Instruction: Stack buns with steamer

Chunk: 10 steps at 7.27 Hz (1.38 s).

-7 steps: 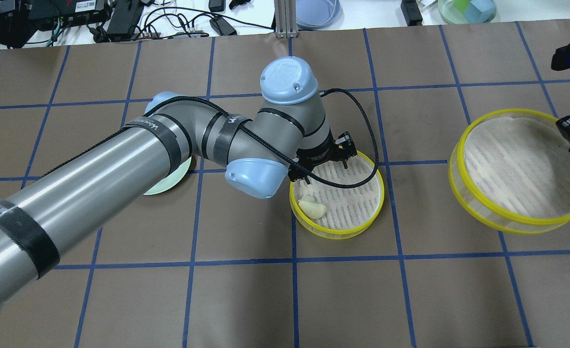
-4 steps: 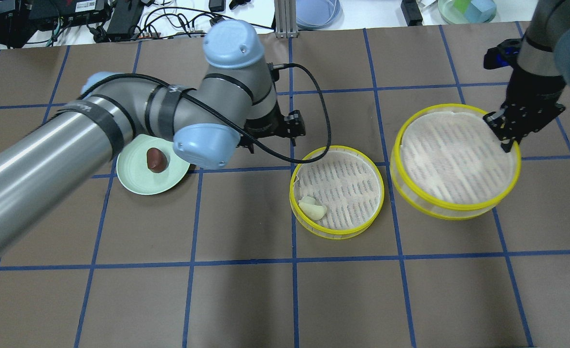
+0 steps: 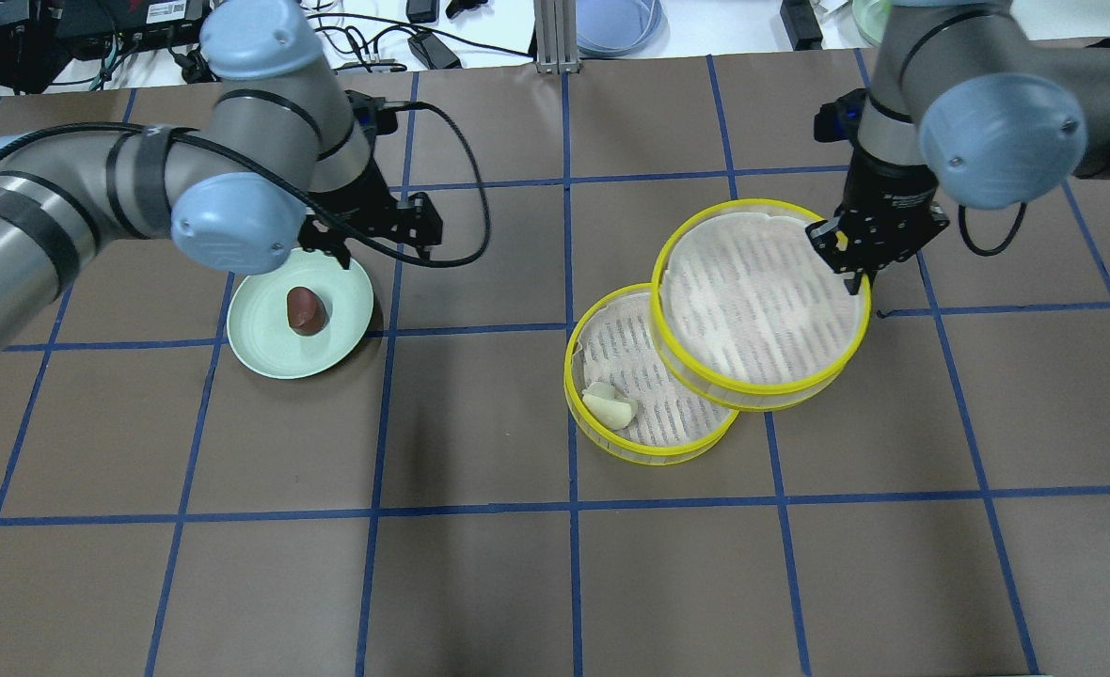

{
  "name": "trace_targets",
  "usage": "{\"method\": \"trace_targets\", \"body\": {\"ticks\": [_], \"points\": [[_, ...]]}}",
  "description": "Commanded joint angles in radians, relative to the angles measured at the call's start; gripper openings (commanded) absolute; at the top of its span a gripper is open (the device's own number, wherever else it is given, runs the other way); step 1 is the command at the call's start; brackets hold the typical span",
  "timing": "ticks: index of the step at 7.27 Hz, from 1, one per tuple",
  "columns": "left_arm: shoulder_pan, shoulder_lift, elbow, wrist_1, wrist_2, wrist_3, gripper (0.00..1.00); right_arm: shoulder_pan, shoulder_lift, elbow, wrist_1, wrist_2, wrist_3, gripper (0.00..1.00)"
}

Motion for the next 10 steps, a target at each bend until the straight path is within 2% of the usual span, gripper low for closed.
{"method": "trace_targets", "body": {"ticks": [1, 3, 8, 9, 10], "points": [[0.067, -0.049, -0.009, 0.010, 0.002, 0.058, 1.00, 0.072, 0.021, 0.011, -0.026, 0.007, 0.015, 0.00], [0.068, -0.112, -0.009, 0.092, 0.000, 0.064, 0.98, 0.077, 0.023, 0.096, -0.166, -0.002, 0.017, 0.00], [0.076, -0.186, -0.023, 0.129, -0.001, 0.068, 0.97, 0.080, 0.037, 0.104, -0.172, -0.005, 0.032, 0.00], [0.077, -0.187, -0.025, 0.131, -0.001, 0.071, 0.60, 0.080, 0.040, 0.102, -0.173, -0.004, 0.030, 0.00], [0.077, -0.187, -0.029, 0.129, 0.000, 0.074, 0.36, 0.080, 0.041, 0.102, -0.173, -0.001, 0.043, 0.00]]}}
